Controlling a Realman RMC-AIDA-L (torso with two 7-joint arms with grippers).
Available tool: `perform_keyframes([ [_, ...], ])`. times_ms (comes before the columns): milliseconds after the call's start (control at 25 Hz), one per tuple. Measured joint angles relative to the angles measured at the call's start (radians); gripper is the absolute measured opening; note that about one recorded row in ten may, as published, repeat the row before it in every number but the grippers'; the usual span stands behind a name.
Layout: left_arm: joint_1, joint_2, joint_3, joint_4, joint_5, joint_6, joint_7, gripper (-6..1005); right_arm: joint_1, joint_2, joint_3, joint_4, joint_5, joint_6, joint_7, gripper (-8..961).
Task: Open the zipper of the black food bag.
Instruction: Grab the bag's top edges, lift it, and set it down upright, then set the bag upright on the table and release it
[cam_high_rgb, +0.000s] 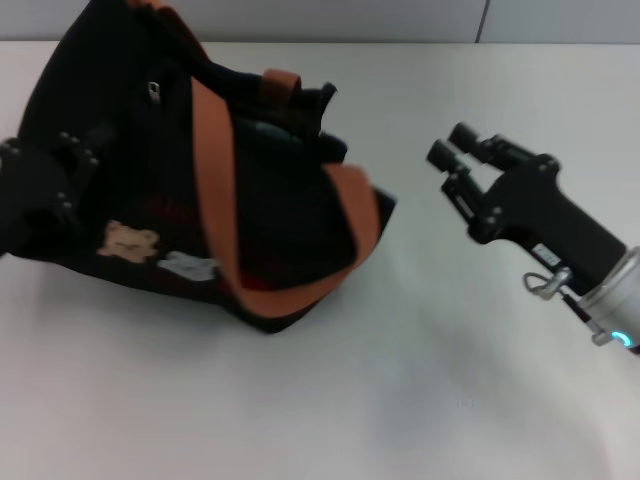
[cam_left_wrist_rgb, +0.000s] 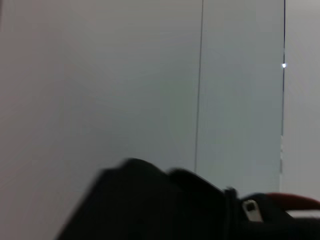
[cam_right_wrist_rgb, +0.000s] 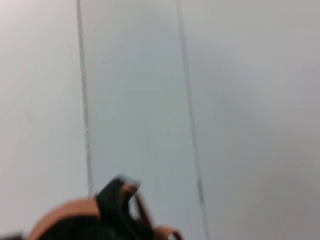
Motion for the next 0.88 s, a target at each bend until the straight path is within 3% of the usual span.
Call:
perform_keyframes([
  [120, -0.019, -0.011, 0.001, -0.052, 0.030, -0.019, 0.024, 143, -0.015, 0.000, 0.044, -0.009, 0.001, -0.037, 0.000, 151],
  [240, -0.038, -0.031, 0.003, -0.072, 0.044, -0.028, 0.045, 146, -0.020, -0.001, 0.064, -0.014, 0.002, -0.057, 0.002, 378],
  [440, -0.110, -0.038, 0.042, -0.144, 0.066, -0.060, 0.047, 150, -0.021, -0.001, 0.080, -0.022, 0.006, -0.070, 0.008, 583],
  [720, -0.261, -0.048, 0.091, -0.299, 0.074, -0.113, 0.052, 156, -0.027, 0.000, 0.145, -0.032, 0.007, -0.085, 0.031, 599],
  [760, -0.281, -0.049, 0.095, -0.320, 0.073, -0.130, 0.052, 157, -0.034, -0.001, 0.193, -0.032, 0.007, -0.093, 0.052, 600],
  [880, -0.286, -0.048, 0.046, -0.341, 0.066, -0.142, 0.052, 160, -0.035, -0.001, 0.219, -0.040, 0.007, -0.108, 0.081, 603],
])
